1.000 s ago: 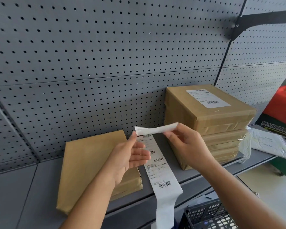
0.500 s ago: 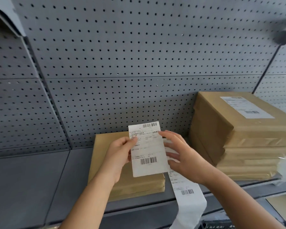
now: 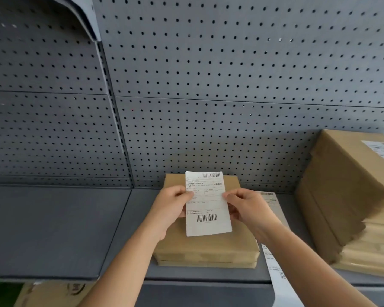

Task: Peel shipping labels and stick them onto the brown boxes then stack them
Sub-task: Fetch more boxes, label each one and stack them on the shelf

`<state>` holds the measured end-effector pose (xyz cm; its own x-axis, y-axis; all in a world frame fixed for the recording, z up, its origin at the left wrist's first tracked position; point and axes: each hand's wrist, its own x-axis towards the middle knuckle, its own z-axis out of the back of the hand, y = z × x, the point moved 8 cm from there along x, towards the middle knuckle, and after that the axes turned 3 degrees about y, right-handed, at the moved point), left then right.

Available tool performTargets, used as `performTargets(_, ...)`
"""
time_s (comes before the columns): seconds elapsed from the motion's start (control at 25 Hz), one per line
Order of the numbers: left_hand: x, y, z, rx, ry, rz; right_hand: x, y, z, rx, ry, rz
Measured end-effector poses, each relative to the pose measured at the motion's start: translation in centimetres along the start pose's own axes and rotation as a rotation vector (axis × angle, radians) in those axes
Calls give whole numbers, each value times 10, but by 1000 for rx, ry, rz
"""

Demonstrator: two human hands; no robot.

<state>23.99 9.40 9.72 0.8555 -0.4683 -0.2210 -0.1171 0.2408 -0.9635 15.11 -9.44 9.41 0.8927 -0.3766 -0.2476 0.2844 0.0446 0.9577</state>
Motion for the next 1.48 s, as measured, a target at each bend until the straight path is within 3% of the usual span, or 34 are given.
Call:
performTargets(0.52, 37, 7, 14, 453, -157, -32, 32, -7, -1, -429, -126, 42)
performTargets(0.96, 47, 8, 1, 746, -191, 11, 44, -9, -10, -681, -162, 65)
performTargets(1.12, 43, 6, 1, 759, -195, 10, 47, -9, -12, -779, -173, 74)
performTargets(1.24, 34, 2, 1, 769, -217, -102, 45, -8, -6, -810, -198, 85)
performTargets(1.36, 26, -5, -9, 932, -195, -316, 36, 7, -15, -951, -265, 315)
performTargets(1.48, 33, -3, -28, 1070, -37, -413, 36, 15, -47, -1071, -172, 560)
